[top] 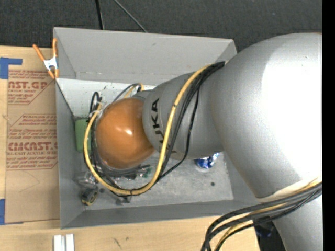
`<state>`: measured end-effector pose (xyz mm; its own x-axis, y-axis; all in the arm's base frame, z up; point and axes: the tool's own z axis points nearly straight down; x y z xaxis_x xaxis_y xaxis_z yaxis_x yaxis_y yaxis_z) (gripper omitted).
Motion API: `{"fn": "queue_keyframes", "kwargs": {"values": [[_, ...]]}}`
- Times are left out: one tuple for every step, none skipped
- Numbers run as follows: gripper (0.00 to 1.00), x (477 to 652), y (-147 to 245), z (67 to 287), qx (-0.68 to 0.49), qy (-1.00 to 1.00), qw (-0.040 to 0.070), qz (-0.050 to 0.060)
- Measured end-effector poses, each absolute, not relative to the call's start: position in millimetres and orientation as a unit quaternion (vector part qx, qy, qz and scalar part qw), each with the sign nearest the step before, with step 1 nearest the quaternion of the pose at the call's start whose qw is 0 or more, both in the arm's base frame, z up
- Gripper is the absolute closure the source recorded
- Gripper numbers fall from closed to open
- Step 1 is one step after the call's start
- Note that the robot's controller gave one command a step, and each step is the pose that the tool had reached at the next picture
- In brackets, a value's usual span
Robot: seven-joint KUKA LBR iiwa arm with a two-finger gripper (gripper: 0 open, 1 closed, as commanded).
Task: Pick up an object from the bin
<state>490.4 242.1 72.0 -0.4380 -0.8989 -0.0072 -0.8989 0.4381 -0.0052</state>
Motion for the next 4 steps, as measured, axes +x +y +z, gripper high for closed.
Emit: {"fn": "queue_keyframes", "kwargs": {"values": [[1.00,491.3,242,73,-0.530,0.848,0.006,0.000],[1.00,480.6,170,146,-0.593,0.805,0.002,-0.001],[0.00,478.6,173,144,-0.595,0.804,0.001,0.001],[0.00,491.5,213,83,-0.620,0.785,-0.001,0.003]]}}
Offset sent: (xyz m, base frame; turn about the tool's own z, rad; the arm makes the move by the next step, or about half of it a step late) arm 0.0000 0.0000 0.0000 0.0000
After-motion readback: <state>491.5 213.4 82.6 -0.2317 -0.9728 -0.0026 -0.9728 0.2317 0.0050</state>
